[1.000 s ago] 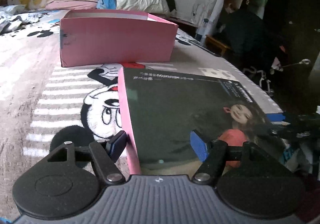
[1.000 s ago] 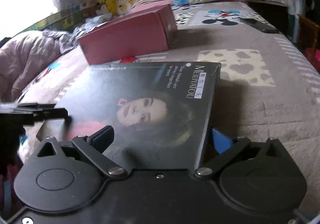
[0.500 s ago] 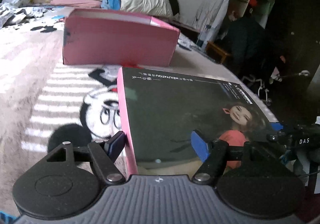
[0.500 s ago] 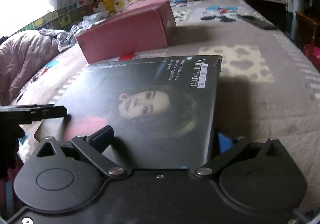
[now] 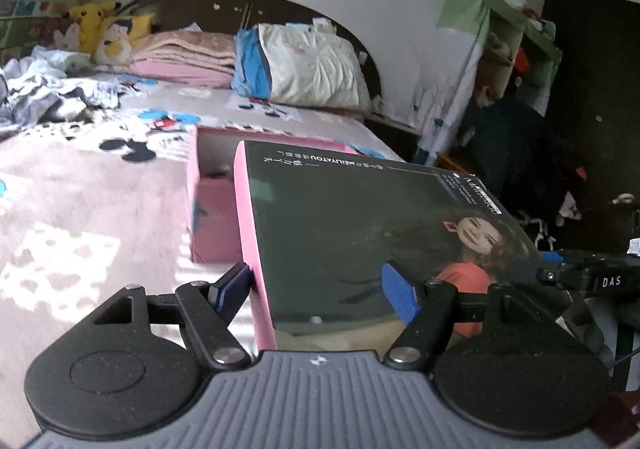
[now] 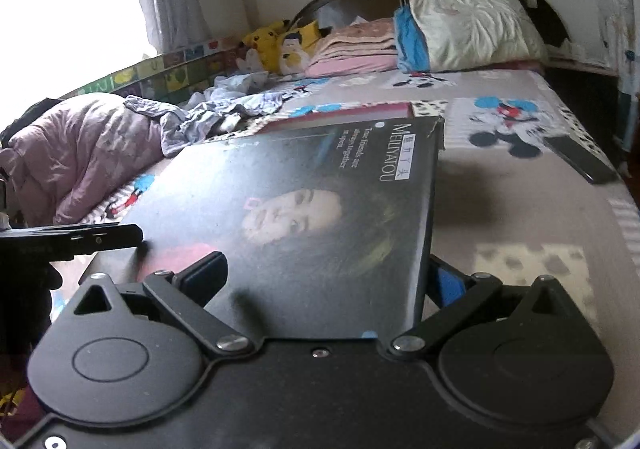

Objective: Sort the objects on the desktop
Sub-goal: 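Lift the album with both tools and carry it over the pink box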

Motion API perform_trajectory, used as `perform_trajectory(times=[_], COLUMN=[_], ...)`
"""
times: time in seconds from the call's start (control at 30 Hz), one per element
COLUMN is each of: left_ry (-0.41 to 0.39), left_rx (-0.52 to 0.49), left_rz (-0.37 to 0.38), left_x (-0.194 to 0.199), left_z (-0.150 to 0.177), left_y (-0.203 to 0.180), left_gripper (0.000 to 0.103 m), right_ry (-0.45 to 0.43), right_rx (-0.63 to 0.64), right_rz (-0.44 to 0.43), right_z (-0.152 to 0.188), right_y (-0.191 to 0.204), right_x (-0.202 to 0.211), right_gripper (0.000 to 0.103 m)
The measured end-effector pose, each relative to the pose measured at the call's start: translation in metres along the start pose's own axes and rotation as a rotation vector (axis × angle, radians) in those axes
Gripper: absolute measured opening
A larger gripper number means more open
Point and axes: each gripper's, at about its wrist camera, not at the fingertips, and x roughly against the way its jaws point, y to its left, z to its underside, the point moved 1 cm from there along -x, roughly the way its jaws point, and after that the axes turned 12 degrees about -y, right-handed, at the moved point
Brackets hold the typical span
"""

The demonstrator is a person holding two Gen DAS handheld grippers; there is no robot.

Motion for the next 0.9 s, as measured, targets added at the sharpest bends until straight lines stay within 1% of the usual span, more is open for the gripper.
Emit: perform_trajectory(times=[0.1,0.3,0.53,0.77,0.9], left_ry=[-0.013,-0.014,-0.018,-0.005,-0.001], left_rx=[0.001,0.025,0.046,0.070,0.088], left_rz=[-0.007,-0.026,-0.044,-0.044,-0.055], left_x=[-0.012,-0.043,-0.085,-0.131,-0.155], left_z=[-0.011,-0.026,-0.048,-0.063,-0.068], left_y=[0.011,0.040,0.072,0.096,0.107], left_gripper=[0.071,0.071,0.071,0.071,0.071], right_ry=[-0.008,-0.012,0.006,0.004,0.020], right_rx=[0.014,0.025,0.039,0.046,0.057], right_rz=[-0.011,-0.013,-0.011,0.018,0.034], right_z=[-0.011,-0.025,-0.044,-0.063,-0.071], right_y=[0.003,0.005,0.001,-0.008,-0.011], right_x=[-0.020,-0.058,-0.107,-0.149,-0.171], right_gripper=[0.103,0.103,0.103,0.103,0.103])
